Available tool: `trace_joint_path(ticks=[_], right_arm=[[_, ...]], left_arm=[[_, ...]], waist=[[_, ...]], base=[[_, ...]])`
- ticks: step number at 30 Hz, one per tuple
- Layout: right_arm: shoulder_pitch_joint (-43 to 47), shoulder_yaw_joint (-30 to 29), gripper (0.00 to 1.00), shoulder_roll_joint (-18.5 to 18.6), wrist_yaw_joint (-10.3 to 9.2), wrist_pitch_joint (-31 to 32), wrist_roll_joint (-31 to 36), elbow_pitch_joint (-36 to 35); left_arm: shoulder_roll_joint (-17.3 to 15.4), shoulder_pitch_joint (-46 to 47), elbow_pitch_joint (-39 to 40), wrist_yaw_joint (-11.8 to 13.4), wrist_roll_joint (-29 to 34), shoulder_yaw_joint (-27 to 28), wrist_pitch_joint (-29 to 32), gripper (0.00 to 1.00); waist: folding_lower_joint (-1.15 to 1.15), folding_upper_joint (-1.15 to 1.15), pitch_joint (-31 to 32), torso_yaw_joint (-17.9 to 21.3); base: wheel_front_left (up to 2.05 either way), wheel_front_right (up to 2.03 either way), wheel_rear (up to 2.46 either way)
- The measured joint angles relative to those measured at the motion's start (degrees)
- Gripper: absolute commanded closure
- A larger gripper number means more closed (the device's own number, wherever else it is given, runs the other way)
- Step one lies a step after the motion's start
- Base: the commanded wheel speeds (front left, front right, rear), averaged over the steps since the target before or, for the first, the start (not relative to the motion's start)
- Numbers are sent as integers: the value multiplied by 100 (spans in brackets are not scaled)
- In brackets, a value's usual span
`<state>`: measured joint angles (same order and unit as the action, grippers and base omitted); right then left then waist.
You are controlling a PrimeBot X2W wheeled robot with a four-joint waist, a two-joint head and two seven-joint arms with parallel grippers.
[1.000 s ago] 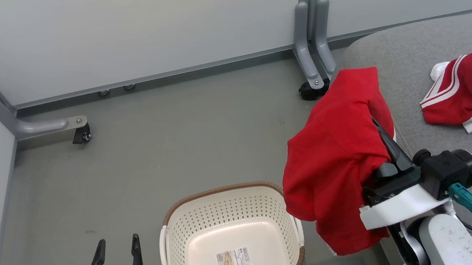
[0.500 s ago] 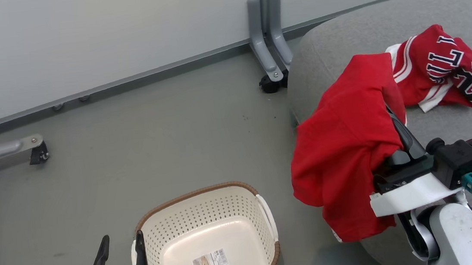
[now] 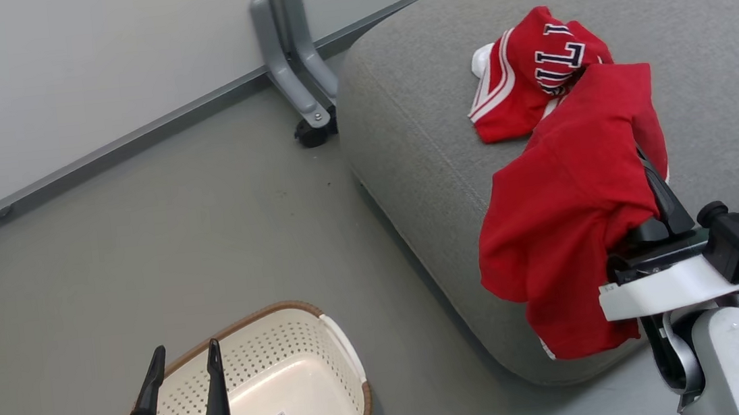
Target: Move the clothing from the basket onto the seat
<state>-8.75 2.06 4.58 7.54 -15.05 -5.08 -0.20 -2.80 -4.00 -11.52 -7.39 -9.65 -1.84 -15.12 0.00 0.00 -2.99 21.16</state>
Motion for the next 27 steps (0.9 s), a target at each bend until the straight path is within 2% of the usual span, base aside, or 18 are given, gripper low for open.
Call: trace_joint_path(ticks=[9, 12, 19, 27], right_arm=[[281, -736, 100, -77, 0, 0, 81, -224], [424, -1040, 100, -115, 0, 0, 81, -363], [652, -1422, 100, -157, 0, 0, 86, -481], [677, -1362, 100, -165, 0, 0, 63, -511]], left_arm=[[-57, 389, -148, 0, 76, -413, 0, 0], [-77, 512, -183, -1, 11, -386, 0, 0], [-199, 704, -344, -1, -35, -730, 0, 0], [-264, 731, -375, -1, -55, -868, 0, 0]], waist=[[0, 0, -236, 744], [0, 0, -371, 841], [0, 0, -559, 992], [0, 0, -614, 1026]], base=[[0, 0, 0], [0, 0, 0], [0, 0, 0], [0, 0, 0]])
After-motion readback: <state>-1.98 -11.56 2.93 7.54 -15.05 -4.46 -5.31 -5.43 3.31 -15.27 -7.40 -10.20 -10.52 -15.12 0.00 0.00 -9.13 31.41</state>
